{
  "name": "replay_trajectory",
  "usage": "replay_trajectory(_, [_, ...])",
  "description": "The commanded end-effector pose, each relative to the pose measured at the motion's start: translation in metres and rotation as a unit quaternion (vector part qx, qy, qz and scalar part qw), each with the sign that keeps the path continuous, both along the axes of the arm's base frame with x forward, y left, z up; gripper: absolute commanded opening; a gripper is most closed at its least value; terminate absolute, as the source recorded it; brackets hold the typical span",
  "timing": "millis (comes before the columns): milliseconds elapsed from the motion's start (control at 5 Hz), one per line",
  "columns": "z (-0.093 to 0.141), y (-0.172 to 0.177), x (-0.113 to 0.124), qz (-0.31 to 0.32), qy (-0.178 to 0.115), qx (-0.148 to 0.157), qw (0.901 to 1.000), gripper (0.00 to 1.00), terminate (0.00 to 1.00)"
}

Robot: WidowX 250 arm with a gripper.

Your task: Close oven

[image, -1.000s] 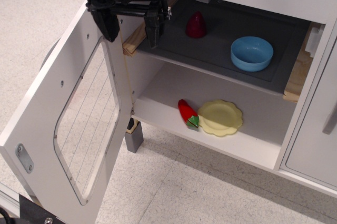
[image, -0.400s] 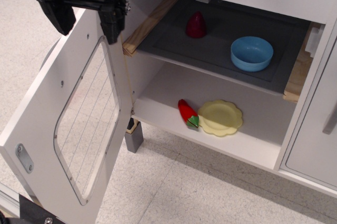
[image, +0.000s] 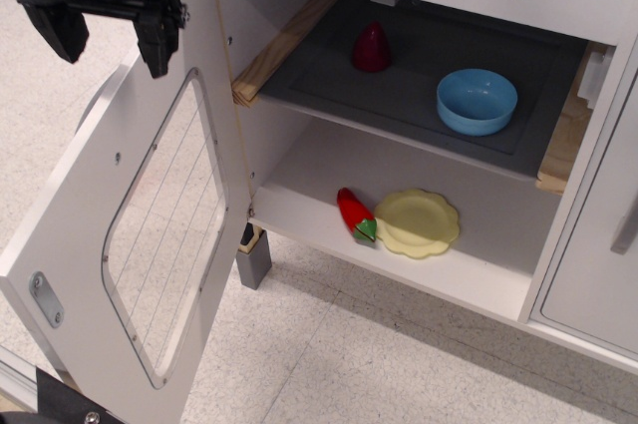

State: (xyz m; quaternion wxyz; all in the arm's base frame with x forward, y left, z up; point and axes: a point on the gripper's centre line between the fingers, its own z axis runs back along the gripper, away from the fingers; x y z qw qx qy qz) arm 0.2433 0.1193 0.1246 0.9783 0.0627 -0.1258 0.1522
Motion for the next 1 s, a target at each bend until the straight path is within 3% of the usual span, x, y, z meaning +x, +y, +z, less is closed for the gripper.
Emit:
replay_trajectory(0, [-0.009,0.004,0.004,0.017,0.003,-0.006,0.9998,1.0,0.0])
replay_trajectory(600, [-0.035,-0.036,-0.001,0.04,0.01,-0.044,0.9982,1.0,0.0])
replay_trajectory(800, [-0.034,-0.062,0.003,0.034,0.009,-0.063,0.9974,1.0,0.0])
